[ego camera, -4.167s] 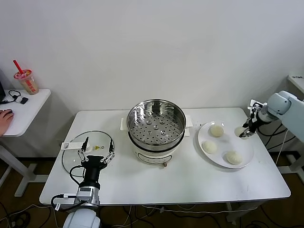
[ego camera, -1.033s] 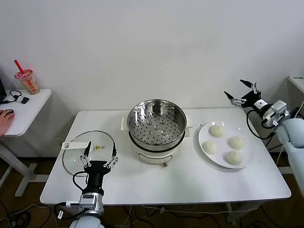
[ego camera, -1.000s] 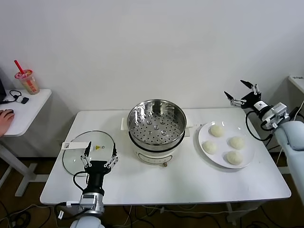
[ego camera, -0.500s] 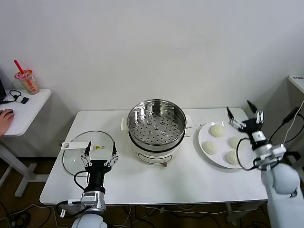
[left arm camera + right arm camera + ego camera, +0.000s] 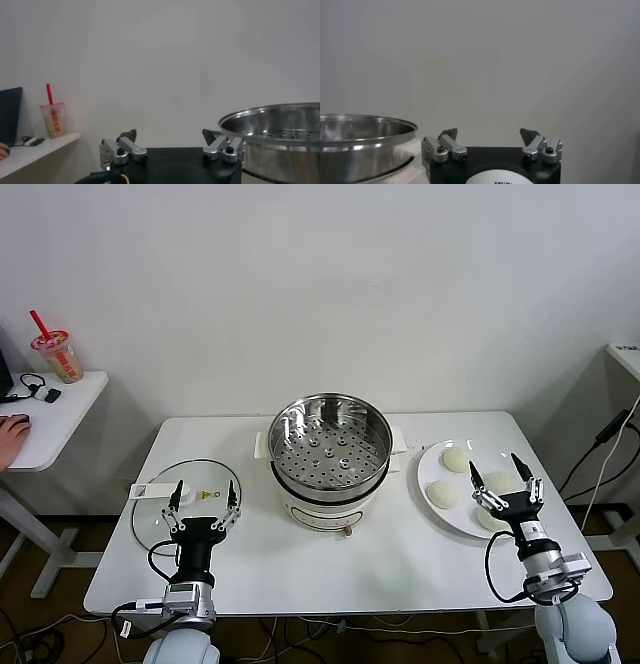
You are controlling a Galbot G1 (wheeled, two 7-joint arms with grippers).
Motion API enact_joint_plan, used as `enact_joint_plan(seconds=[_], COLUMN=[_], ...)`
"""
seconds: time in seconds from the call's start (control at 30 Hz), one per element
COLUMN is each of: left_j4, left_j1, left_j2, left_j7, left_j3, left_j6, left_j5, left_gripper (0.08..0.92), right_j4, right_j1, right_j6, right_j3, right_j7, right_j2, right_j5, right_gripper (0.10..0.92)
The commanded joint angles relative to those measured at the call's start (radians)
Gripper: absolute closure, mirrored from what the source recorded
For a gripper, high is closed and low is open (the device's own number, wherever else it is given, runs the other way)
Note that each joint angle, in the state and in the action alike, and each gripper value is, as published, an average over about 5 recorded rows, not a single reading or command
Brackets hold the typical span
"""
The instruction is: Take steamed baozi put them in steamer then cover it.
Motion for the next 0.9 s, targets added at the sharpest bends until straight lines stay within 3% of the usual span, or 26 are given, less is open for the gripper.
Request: enact_joint_plan(seconds=[0.03, 0.9], left_j4=[0.004, -0.008], left_j1=[-0.003, 0.022], left_j2=[0.000, -0.004], left_j7=[-0.001, 0.009], left_j3=[-0.004, -0.008], left_j6=[0.001, 0.005], left_j5=[-0.001, 0.006], left_gripper=[0.177, 0.177], right_j4=[0.014, -0.004], right_j1=[-0.049, -0.006], right_j6=[0.008, 0.000], right_j3=[-0.006, -0.120], right_j7=[-0.006, 0.014], right_j2=[0.033, -0.051], right_j5=[0.014, 0.043], right_gripper=[0.203, 0.203])
